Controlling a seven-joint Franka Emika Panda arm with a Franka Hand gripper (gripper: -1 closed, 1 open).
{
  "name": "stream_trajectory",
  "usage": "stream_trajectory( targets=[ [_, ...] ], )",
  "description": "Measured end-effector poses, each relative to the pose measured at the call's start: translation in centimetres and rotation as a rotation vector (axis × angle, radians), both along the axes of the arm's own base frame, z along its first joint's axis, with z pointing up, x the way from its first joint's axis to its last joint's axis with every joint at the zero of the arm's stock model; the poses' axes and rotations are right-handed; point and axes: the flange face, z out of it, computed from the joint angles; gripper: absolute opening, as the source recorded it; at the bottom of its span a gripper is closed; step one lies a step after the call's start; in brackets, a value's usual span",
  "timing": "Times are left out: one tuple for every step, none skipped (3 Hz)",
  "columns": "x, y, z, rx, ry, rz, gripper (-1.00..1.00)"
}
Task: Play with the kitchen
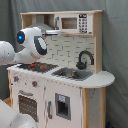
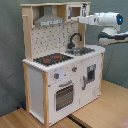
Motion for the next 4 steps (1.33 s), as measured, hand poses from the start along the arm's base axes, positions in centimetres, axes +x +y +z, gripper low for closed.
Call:
stream_trajectory(
  targets=[
    [2.0,0.0,0.0,-0.018,0.004,-0.012,1.0],
    [3.5,0.2,0.3,-0.039,0.001,-0.023,1.0],
    [4.9,0.7,0.4,-0.062,-0.007,-0.036,1.0],
    [6.0,0.8,2.0,-0.075,-0.025,-0.059,1.0]
  ],
)
